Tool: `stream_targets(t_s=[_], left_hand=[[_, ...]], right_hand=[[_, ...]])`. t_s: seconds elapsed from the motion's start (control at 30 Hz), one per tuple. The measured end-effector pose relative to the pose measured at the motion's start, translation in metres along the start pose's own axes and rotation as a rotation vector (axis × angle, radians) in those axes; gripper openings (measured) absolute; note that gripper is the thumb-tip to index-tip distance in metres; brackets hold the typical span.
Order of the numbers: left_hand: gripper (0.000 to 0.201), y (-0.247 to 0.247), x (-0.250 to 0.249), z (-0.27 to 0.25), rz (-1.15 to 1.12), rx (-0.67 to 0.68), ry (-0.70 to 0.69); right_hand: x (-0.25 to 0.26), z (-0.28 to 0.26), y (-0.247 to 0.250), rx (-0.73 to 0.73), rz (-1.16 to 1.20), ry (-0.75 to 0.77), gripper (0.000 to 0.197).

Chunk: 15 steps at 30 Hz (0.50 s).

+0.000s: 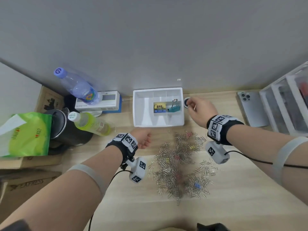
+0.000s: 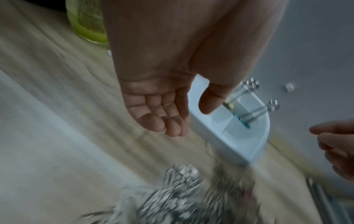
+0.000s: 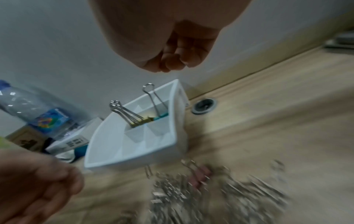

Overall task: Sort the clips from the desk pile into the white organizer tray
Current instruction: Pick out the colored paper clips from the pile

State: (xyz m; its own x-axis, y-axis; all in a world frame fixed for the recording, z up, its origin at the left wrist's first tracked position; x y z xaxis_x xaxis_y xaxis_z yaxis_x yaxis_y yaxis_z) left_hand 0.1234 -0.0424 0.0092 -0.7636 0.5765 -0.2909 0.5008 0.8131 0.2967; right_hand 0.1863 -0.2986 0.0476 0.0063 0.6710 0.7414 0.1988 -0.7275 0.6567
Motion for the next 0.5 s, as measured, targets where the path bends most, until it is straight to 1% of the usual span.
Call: stream_targets(t_s=[0.07,0.13,0.17,0.2,0.3,0.33,0.4,0.43,0.5], left_hand=[[0.016,-0.011,0.011,0.001,0.159,-0.036,-0.022],[0.015,-0.026,0.023,0.000,0.293,-0.058,-0.081],[0.014,-0.033,0.028,0.000,0.340,-0.061,-0.117],[0.014,-0.041,0.032,-0.001,0.383,-0.075,-0.157],[0.010,-0.064,0.038,-0.011,0.479,-0.209,-0.302],[0.014,-0.072,0.039,-0.013,0.491,-0.236,-0.347],[0.022,-0.086,0.043,-0.013,0.509,-0.245,-0.413],[0.024,-0.092,0.046,-0.012,0.525,-0.251,-0.430],[0.026,-0.100,0.050,-0.008,0.587,-0.306,-0.459]], right_hand=[[-0.028,-0.018,0.001,0.033,-0.026,-0.109,0.014],[-0.055,-0.043,-0.003,0.126,-0.067,-0.191,0.010],[-0.064,-0.054,-0.008,0.185,-0.083,-0.202,0.009],[-0.071,-0.064,-0.014,0.244,-0.093,-0.196,0.010],[-0.076,-0.088,-0.038,0.373,-0.107,-0.142,0.013],[-0.075,-0.093,-0.046,0.383,-0.109,-0.121,0.015],[-0.073,-0.100,-0.060,0.377,-0.112,-0.088,0.018],[-0.071,-0.103,-0.067,0.379,-0.116,-0.073,0.018],[-0.068,-0.108,-0.075,0.387,-0.131,-0.047,0.017]])
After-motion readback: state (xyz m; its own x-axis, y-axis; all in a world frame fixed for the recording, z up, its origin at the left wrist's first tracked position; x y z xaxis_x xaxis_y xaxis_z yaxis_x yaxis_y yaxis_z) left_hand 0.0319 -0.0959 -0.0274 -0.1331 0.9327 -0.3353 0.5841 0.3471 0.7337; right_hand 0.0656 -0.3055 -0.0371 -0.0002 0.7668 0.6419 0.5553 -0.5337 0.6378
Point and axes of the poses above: each hand's wrist, its own z-axis towards the middle knuckle, its own y-axis out of the back of the hand, x = y × z, the point moved 3 cm from there along z, towards the middle knuckle, and after that the axes turned 14 degrees about z, right-handed, at the moved point
